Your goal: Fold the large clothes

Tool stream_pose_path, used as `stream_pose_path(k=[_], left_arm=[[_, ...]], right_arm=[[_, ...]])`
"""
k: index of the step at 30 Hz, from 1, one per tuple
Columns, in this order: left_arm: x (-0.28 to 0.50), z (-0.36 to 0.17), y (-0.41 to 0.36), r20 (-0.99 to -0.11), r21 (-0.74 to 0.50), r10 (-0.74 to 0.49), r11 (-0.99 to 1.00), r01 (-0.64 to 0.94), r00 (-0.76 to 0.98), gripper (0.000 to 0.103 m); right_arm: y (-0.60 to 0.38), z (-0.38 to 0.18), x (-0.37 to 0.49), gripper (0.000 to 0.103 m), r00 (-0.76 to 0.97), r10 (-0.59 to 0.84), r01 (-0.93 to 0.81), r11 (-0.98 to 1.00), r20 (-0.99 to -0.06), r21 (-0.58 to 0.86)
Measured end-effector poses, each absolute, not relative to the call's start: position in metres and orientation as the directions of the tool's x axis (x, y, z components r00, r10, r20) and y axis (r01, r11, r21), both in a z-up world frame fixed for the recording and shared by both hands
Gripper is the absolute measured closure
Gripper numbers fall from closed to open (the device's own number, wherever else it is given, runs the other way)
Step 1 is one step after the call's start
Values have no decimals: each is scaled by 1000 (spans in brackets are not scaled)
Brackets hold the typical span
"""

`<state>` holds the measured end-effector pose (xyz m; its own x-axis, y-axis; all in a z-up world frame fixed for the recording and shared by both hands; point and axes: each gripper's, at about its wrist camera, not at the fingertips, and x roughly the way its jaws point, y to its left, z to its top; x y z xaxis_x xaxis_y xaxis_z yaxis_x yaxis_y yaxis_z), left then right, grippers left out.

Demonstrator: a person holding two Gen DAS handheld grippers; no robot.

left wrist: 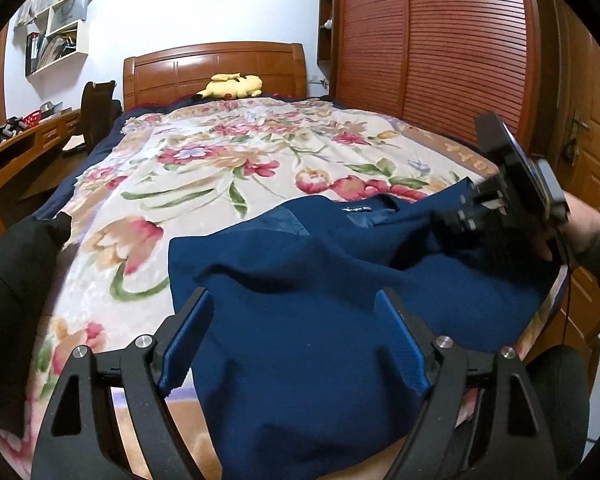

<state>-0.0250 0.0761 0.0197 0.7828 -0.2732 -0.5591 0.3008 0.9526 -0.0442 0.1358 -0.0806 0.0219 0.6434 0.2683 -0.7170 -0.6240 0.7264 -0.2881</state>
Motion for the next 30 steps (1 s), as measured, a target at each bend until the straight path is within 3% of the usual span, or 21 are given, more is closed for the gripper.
stream_pose_path(k=[5,8,9,11,13,19,30], left_arm=[[-19,23,75,-563,-26,-261,954,298,784,20],[-12,24,77,-564,-22,-254,956,294,785,20],[-10,24,78,-567,-22,-252,956,291,784,20],[-3,22,80,-577,-22,-245,958,286,779,20],[7,20,83,-589,-17,-231,961,274,774,20],[45,16,101,-621,-36,-213,969,244,754,20],[128,-21,122,-742,-32,-159,979,203,651,20]], right_arm=[[-61,43,175,96,748,223,-520,783,-625,-342],[-50,52,197,92,775,246,-483,824,-582,-295],[-47,52,200,86,787,234,-464,833,-571,-300],[-46,51,202,56,809,212,-434,844,-548,-315],[-50,47,206,40,785,224,-453,843,-577,-289],[-121,45,208,39,796,165,-362,901,-582,-240],[-183,-9,261,39,643,143,-282,958,-753,-59]])
